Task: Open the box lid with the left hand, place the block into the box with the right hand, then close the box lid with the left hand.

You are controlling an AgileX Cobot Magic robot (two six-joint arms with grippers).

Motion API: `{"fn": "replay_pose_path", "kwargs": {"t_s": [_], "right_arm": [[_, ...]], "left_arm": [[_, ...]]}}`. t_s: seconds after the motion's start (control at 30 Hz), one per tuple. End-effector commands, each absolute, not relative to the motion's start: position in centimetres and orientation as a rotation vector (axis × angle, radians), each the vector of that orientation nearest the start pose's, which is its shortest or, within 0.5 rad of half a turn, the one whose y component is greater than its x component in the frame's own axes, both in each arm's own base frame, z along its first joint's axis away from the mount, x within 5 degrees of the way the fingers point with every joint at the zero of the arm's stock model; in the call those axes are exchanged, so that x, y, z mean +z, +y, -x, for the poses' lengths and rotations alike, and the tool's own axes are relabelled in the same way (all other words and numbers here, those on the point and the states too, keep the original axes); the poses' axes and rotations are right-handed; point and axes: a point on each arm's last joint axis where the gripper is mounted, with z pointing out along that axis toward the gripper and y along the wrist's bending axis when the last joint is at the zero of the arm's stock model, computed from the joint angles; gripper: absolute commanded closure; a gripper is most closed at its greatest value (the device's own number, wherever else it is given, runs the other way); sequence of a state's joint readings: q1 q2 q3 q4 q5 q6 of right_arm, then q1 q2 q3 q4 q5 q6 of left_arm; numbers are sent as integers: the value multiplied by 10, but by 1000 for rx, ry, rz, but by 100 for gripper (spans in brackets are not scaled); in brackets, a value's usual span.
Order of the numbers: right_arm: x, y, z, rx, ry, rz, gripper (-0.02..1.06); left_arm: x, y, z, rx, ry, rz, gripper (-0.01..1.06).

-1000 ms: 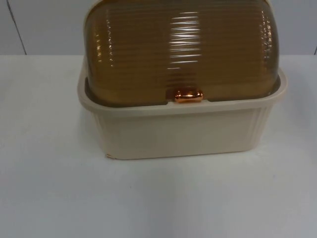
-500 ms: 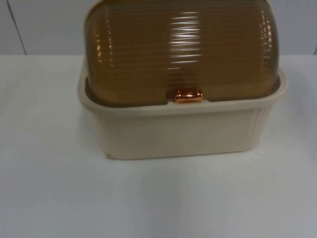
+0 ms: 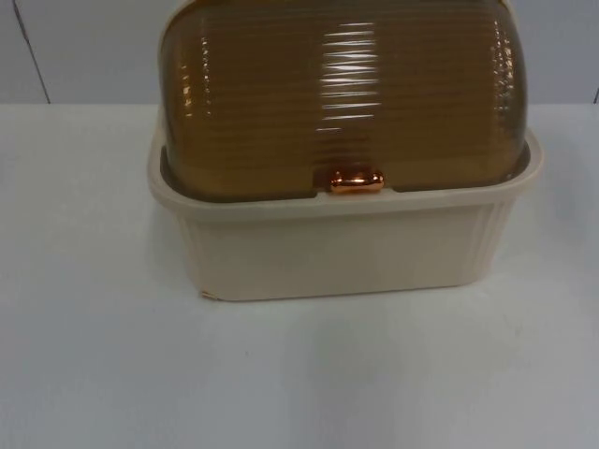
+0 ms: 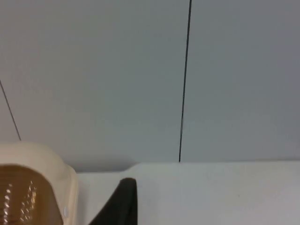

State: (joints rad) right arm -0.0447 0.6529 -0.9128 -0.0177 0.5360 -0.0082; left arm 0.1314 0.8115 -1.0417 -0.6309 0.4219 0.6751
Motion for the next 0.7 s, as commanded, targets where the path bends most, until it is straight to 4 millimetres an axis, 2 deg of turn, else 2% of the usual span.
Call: {"fn": "replay_pose_path", "kwargs": {"t_s": [0.0,0.03,0.1,0.13,0.2,0.23,0.27,0.4,0.47,0.6,0.63,0.67], "right_arm": [[422,-6,-91,-75,1685,-18,0],[422,-6,-91,-75,1685,-18,0],[426,-5,-74,-71,1635,-20,0],[428,-4,-64,-71,1602,-20,0],[431,-3,-44,-79,1547,-17,0],[431,-3,-44,-79,1547,-17,0],[430,-3,-34,-92,1534,-12,0],[416,-4,2,-112,1645,-21,0],[416,-3,7,-108,1634,-22,0],[421,-1,48,-106,1517,-26,0],[422,-1,56,-106,1510,-27,0],[422,-1,56,-106,1510,-27,0]], "left_arm": [[468,-4,-121,16,1457,-139,0],[468,-4,-121,16,1457,-139,0],[472,-7,-104,22,1426,-157,0],[474,-11,-86,17,1406,-182,0],[472,-17,-64,26,1404,-232,0],[472,-17,-64,26,1404,-232,0],[471,-19,-52,32,1400,-256,0],[468,-27,-12,6,1356,-275,0],[467,-28,-9,-6,1356,-268,0],[459,-30,28,21,1319,-280,0],[456,-29,36,13,1322,-274,0],[456,-29,36,13,1322,-274,0]]}}
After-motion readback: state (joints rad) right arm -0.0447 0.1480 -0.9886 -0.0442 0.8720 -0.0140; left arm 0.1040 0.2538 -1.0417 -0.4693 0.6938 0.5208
